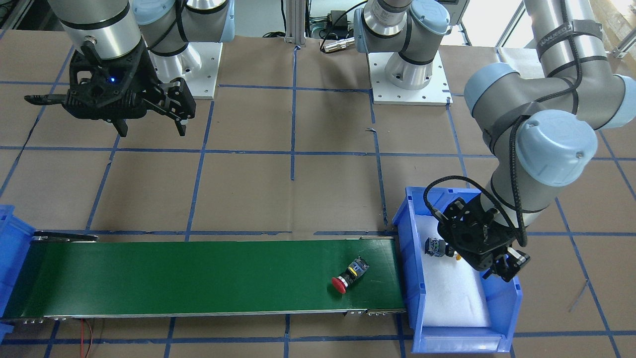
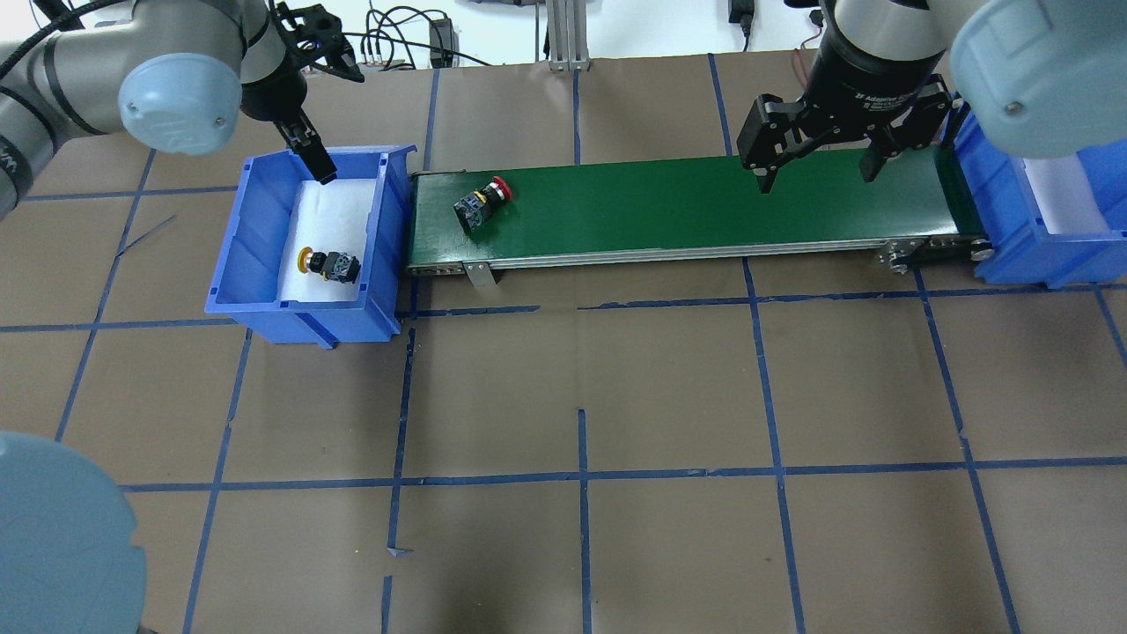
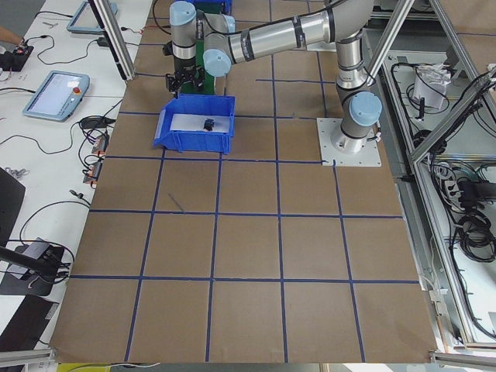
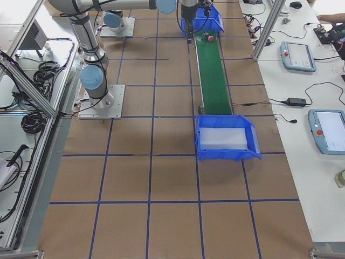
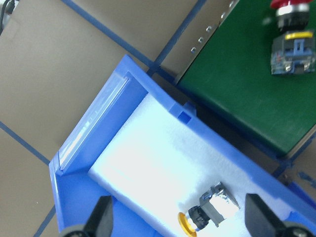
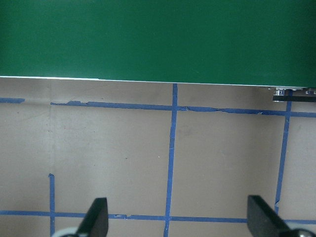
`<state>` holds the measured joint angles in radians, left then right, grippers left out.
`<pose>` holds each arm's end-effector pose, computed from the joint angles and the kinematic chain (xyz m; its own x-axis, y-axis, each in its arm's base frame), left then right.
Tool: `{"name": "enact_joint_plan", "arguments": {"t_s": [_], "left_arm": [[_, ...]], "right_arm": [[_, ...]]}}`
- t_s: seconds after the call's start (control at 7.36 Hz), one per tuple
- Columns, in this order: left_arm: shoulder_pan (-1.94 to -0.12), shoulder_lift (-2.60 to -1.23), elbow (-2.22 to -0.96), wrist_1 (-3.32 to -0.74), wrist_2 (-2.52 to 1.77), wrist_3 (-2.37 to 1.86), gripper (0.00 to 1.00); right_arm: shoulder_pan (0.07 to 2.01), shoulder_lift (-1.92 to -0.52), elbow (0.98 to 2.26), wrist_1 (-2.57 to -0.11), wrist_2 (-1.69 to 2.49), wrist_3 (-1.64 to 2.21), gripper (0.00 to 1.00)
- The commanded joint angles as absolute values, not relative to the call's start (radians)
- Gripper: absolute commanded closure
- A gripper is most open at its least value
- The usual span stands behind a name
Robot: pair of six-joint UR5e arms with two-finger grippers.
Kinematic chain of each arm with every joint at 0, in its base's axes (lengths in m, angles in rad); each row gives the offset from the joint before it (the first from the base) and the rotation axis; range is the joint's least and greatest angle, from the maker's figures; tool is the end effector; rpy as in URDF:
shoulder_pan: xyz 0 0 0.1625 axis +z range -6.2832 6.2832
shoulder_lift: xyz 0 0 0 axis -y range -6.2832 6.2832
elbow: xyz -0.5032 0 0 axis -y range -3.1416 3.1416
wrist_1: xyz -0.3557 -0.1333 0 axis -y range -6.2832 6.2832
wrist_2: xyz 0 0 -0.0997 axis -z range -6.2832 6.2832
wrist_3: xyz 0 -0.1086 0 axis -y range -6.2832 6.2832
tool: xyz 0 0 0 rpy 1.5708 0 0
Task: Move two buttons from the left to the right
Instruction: 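Lower the left gripper onto the yellow-capped button in the bin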
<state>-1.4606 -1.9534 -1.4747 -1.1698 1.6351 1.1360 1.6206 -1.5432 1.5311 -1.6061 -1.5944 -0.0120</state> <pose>-0.0551 -0.6505 0.4325 -0.5166 0.8463 -0.1305 0.8528 0.5221 0.0098 0.1542 -0.4672 0.5661 -0.9979 -0.0606 0.0241 -0.0617 0.9970 -0.0471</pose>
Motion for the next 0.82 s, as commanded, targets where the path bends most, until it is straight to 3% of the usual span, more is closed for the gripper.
{"name": "enact_joint_plan", "arguments": {"t_s": [0.0,0.27,0.68], "left_arm": [[-1.41,-1.936,-1.535,-1.141,1.635,1.398,0.13],[-1.408,-1.922,-1.615,-1.115,1.628,1.556,0.03],[-1.408,-1.89,-1.77,-0.947,1.629,1.658,0.02]], "right_arm": [[1.621,-1.543,1.532,-1.606,-1.594,-0.012,0.0],[1.621,-1.543,1.532,-1.606,-1.594,-0.011,0.0],[1.618,-1.543,1.532,-1.606,-1.595,-0.012,0.0]]}}
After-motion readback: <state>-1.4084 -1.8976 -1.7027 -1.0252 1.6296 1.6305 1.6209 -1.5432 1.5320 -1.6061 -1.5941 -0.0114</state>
